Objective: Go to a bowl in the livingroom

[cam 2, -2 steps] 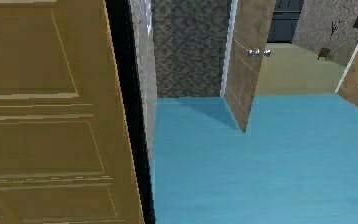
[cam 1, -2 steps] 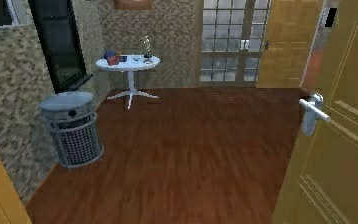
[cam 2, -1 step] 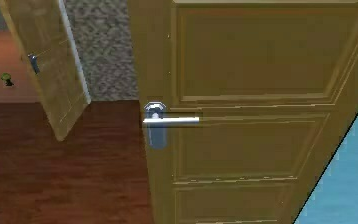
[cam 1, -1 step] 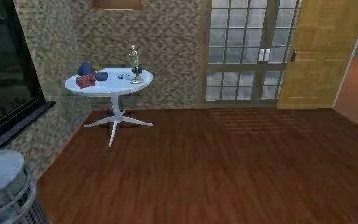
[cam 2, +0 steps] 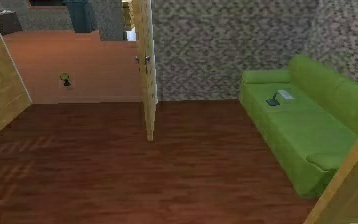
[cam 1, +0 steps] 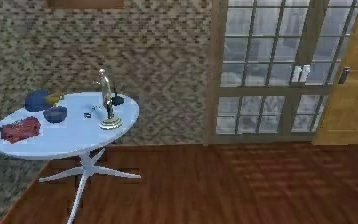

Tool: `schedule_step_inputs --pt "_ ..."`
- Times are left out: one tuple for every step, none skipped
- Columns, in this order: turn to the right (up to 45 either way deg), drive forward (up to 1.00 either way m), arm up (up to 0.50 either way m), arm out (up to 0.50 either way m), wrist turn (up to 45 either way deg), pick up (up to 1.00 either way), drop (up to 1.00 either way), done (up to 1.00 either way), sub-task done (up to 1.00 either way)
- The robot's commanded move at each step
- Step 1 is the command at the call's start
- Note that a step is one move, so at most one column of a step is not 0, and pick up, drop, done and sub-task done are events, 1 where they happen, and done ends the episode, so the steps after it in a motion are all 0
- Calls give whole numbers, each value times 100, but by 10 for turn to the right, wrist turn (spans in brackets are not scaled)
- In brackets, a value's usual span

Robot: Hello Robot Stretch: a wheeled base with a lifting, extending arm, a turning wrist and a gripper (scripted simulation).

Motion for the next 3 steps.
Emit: schedule_step_inputs --pt "0 75 0 0 0 0 0 0 0" --pt "-450 0 0 0 0 0 0 0 0" --pt "0 0 0 0 0 0 0 100 0"
